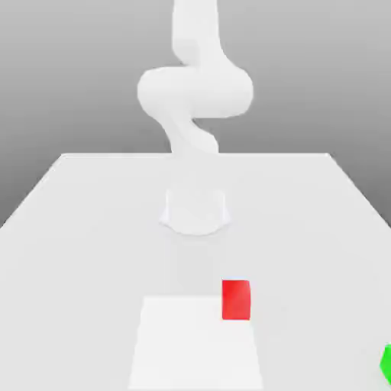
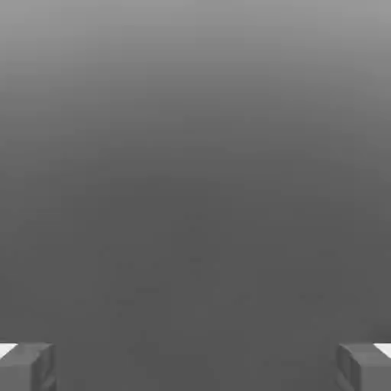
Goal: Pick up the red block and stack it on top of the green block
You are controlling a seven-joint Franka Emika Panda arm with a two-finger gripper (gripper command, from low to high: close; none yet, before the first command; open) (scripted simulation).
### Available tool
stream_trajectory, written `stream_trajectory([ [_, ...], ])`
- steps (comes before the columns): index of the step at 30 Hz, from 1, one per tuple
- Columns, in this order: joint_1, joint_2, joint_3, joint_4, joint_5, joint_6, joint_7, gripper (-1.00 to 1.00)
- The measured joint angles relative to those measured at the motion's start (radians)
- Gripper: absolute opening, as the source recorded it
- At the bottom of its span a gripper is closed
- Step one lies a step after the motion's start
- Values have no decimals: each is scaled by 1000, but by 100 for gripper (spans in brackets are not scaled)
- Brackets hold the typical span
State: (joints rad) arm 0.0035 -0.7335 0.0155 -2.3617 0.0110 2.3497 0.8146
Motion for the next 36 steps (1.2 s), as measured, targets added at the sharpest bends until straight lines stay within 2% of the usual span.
stream_trajectory([
  [12, 39, 393, 91, -346, 38, 287, 106, 0],
  [17, 55, 608, 136, -501, 30, 441, 175, 0],
  [21, 65, 791, 117, -514, -51, 586, 246, 0],
  [24, 111, 901, 56, -500, -114, 679, 293, 0],
  [25, 124, 925, 40, -497, -122, 700, 300, -100],
  [32, 123, 925, 41, -497, -126, 700, 303, -100],
  [36, 101, 802, 84, -515, -50, 596, 248, -100],
])
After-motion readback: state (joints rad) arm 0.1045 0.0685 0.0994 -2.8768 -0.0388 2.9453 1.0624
